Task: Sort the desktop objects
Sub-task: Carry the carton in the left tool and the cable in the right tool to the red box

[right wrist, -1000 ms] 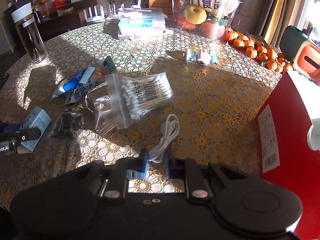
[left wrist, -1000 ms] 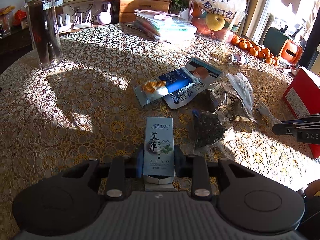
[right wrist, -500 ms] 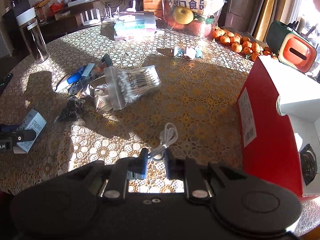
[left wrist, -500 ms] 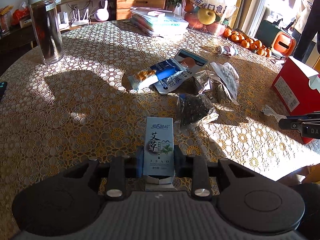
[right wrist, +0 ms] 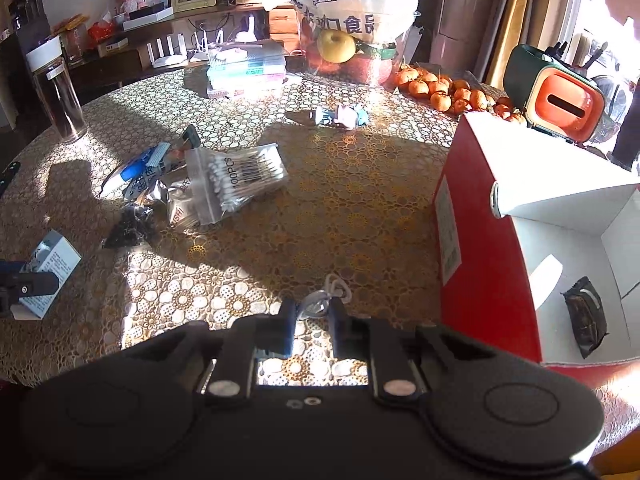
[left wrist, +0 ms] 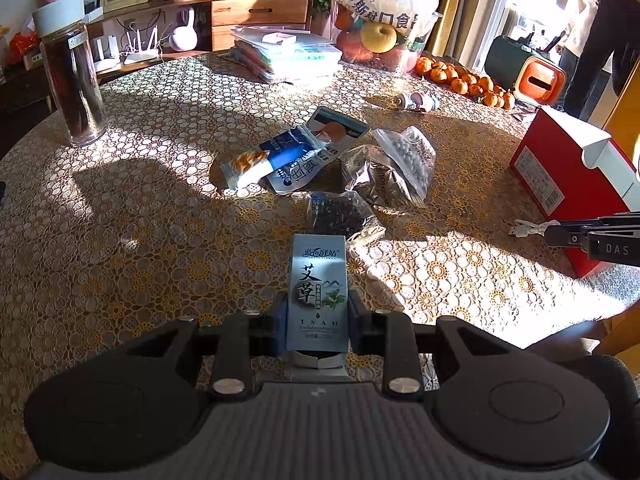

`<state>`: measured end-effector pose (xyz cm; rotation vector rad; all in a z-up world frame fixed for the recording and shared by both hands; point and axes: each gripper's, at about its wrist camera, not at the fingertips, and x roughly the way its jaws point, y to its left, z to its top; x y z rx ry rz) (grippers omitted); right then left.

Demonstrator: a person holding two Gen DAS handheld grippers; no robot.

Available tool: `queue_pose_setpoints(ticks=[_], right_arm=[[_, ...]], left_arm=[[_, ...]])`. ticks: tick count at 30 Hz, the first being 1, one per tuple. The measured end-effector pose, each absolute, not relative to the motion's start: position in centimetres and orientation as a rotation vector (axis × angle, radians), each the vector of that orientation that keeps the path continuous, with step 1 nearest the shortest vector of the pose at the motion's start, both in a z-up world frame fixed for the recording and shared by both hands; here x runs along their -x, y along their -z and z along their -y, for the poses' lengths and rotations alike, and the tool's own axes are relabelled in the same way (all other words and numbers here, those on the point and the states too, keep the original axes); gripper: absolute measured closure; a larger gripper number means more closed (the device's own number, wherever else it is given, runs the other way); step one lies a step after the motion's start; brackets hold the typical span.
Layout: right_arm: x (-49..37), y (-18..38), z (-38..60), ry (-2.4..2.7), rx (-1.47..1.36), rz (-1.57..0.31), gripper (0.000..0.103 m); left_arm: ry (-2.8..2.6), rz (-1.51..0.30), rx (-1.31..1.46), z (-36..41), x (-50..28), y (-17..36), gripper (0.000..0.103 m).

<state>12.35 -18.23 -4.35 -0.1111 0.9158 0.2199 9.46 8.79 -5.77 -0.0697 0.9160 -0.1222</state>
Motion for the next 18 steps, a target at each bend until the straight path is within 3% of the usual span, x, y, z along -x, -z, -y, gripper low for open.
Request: queue_pose_setpoints(ticks=[18], right_arm=[[-11.2, 2.2, 21.0, -0.222, 0.1, -0.871, 0.087]], left_arm=[[0.209, -0.927, 0.057, -5.9, -9.8, 4.0, 0.075]])
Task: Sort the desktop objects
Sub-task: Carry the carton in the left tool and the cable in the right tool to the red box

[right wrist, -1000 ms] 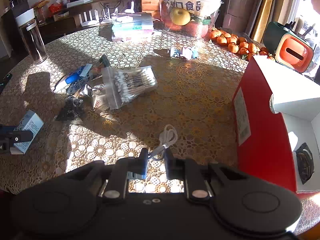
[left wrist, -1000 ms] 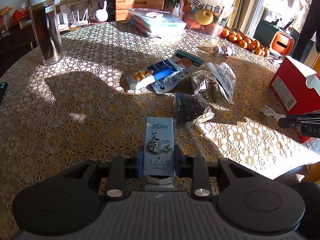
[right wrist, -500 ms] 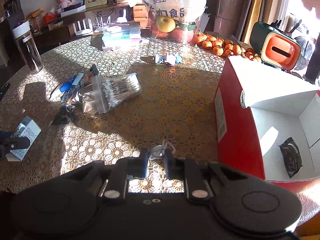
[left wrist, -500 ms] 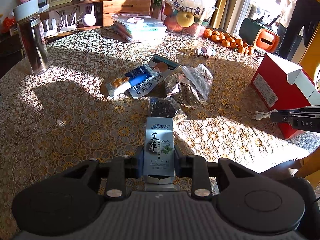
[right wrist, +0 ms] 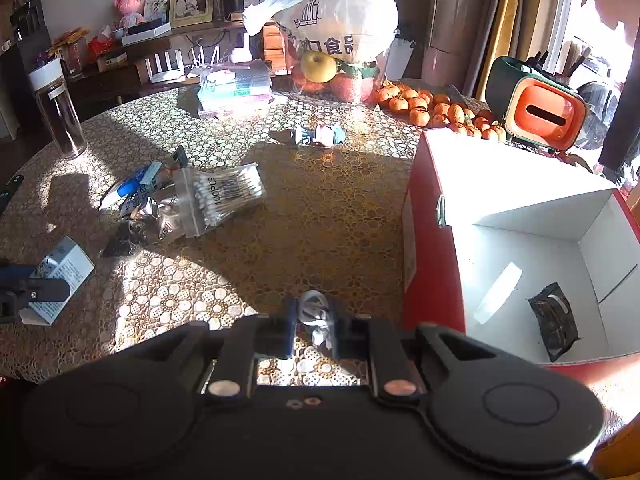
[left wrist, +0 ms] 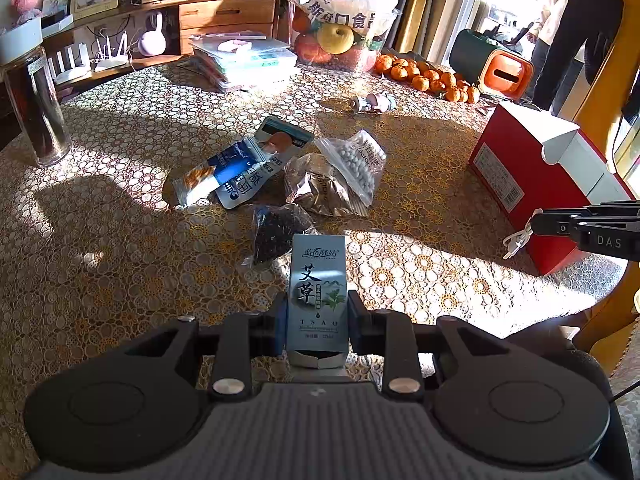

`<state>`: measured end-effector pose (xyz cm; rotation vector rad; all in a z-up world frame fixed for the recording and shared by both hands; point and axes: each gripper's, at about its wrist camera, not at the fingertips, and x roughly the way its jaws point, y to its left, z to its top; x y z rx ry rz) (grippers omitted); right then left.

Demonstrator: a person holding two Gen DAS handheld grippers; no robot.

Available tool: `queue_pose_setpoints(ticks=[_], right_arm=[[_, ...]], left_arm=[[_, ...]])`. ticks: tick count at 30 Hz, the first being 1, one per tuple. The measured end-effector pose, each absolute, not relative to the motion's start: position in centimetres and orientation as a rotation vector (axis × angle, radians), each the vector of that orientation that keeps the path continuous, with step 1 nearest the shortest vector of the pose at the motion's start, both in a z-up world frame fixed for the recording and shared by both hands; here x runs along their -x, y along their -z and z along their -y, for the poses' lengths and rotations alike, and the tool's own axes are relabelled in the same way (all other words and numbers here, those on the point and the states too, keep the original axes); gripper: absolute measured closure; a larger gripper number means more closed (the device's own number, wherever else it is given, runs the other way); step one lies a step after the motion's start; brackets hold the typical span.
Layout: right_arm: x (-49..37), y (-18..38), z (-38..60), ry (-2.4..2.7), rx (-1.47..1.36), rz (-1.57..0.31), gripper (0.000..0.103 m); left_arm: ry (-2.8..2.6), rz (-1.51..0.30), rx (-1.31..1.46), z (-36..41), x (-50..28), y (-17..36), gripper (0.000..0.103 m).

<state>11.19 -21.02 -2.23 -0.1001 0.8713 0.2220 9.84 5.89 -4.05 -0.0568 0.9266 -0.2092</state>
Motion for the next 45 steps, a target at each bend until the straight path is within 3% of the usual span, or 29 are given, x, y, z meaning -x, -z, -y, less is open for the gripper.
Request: queue_pose_setpoints(ticks=[24, 45], right_arm=[[-6.8, -3.8, 26.0, -0.279, 0.101, -0.829, 0.087], [-6.4, -7.5, 37.4, -0.118, 0.091, -0.767, 0.087]], left_arm=[[0.388, -0.967, -0.036, 0.3, -9.4, 1.1, 0.075], [0.62, -0.904, -0.207, 13.5, -11.2, -5.5, 0.075]])
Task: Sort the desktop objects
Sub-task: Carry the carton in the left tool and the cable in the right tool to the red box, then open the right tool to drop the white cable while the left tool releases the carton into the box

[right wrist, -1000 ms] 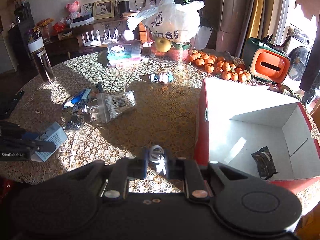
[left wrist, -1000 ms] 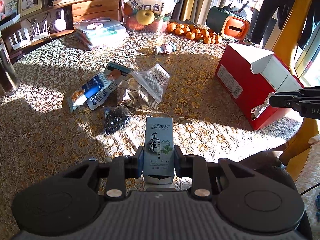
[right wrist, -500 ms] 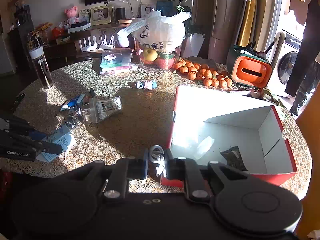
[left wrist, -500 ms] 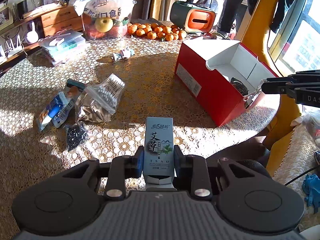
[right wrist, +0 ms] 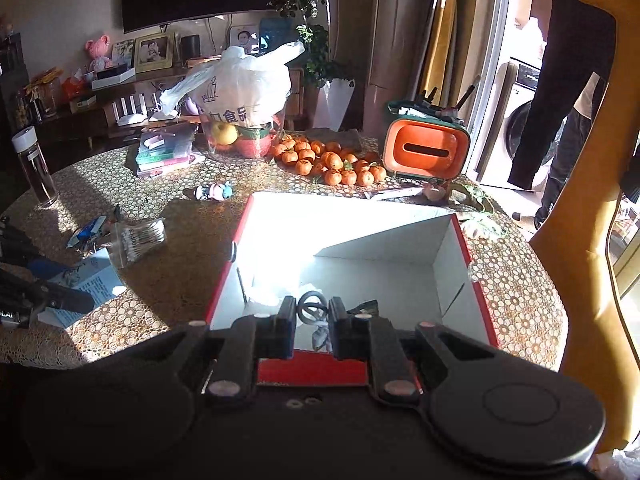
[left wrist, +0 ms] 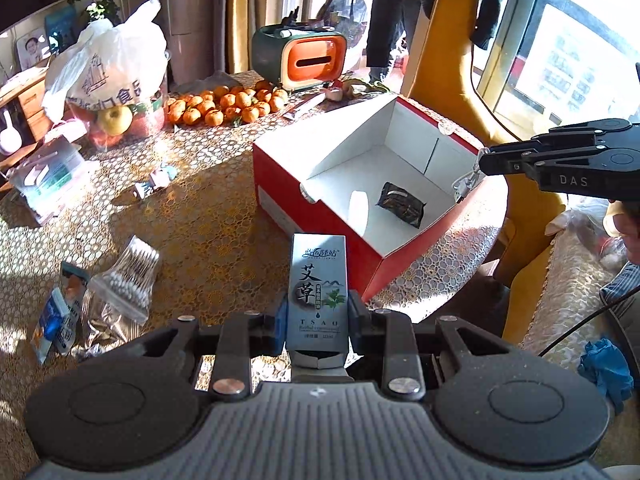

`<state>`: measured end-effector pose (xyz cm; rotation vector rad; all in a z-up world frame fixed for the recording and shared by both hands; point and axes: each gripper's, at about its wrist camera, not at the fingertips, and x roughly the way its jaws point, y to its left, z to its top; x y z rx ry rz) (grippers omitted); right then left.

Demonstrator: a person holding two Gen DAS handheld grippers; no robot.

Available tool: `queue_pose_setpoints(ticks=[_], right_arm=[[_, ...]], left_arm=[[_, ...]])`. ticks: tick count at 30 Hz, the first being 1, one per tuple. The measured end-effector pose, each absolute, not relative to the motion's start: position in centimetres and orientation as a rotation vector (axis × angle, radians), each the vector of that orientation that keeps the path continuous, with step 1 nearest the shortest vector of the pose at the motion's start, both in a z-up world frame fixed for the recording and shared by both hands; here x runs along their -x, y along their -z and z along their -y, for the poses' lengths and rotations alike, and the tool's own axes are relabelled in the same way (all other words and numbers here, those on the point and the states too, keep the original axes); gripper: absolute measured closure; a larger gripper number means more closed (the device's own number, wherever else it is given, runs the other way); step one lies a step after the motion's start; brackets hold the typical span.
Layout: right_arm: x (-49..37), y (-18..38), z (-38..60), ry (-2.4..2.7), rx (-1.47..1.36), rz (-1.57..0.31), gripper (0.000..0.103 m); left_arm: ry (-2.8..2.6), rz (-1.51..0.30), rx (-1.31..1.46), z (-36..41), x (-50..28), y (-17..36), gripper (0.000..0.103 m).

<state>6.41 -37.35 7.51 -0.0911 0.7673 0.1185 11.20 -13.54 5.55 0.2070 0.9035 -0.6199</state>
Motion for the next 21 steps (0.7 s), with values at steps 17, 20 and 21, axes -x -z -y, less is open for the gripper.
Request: queue_pose_setpoints(ticks=[17, 20, 21], right_arm=[[-11.5, -4.6, 43.6, -0.053, 0.141, -0.828, 0.087], [-12.9, -3.4, 43.3, -0.065, 0.168, -0.856, 0.087], [-13.4, -3.0, 43.2, -0.071, 0.172, -0.868, 0.087]], left_arm=[[0.69, -0.935, -0.364, 26.7, -16.0, -3.6, 0.075], [0.677, -0.962, -0.368, 27.7, -17.3, -2.4, 0.075], [0.672, -0.968, -0.372, 27.9, -17.7, -2.0, 0.075]])
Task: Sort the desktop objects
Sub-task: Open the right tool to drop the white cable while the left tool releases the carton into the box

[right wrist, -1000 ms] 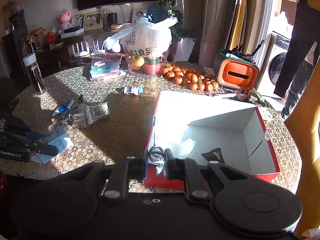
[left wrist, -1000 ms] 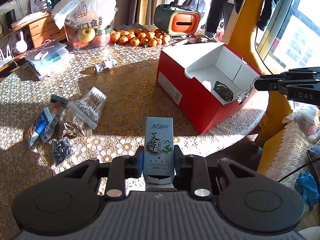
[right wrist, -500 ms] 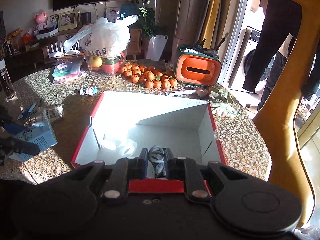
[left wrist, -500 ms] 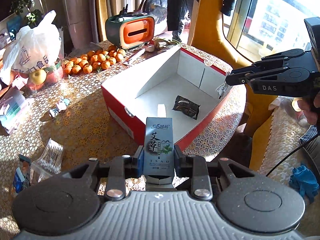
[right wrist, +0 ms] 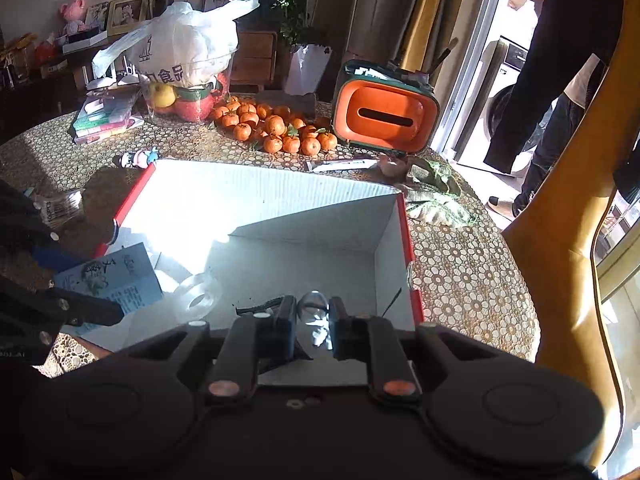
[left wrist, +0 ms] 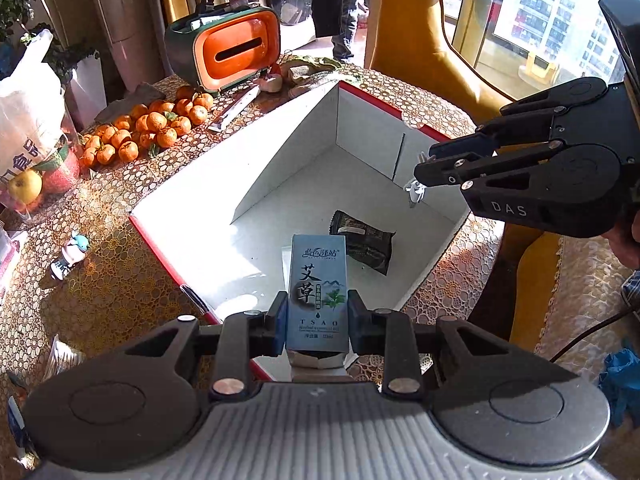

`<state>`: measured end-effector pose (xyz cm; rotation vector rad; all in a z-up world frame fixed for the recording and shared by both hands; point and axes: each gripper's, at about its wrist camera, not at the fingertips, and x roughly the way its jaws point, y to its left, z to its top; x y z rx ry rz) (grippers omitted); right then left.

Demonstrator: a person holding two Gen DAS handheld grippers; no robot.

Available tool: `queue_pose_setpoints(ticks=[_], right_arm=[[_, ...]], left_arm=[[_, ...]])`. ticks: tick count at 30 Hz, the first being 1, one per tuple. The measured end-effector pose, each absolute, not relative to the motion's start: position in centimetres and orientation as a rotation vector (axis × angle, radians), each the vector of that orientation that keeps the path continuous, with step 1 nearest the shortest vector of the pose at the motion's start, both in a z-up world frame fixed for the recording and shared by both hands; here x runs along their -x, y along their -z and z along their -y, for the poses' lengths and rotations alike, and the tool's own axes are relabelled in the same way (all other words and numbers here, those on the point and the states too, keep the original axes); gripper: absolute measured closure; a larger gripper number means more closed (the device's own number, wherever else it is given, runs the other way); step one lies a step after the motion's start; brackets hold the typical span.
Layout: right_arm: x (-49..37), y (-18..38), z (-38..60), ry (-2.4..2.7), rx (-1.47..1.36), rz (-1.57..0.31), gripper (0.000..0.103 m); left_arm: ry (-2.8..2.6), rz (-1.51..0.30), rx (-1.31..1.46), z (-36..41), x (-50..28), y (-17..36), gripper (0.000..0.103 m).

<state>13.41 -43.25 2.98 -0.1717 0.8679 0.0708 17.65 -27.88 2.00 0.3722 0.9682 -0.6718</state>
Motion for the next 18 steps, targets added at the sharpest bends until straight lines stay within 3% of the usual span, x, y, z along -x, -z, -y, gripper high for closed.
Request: queue_pose_setpoints(ticks=[18], right_arm=[[-17.6, 3.0, 42.3, -0.089, 0.26, -1.014, 0.087]], left_arm=[[0.657, -1.061, -0.421, 29.9, -22.0, 2.8, 0.075]])
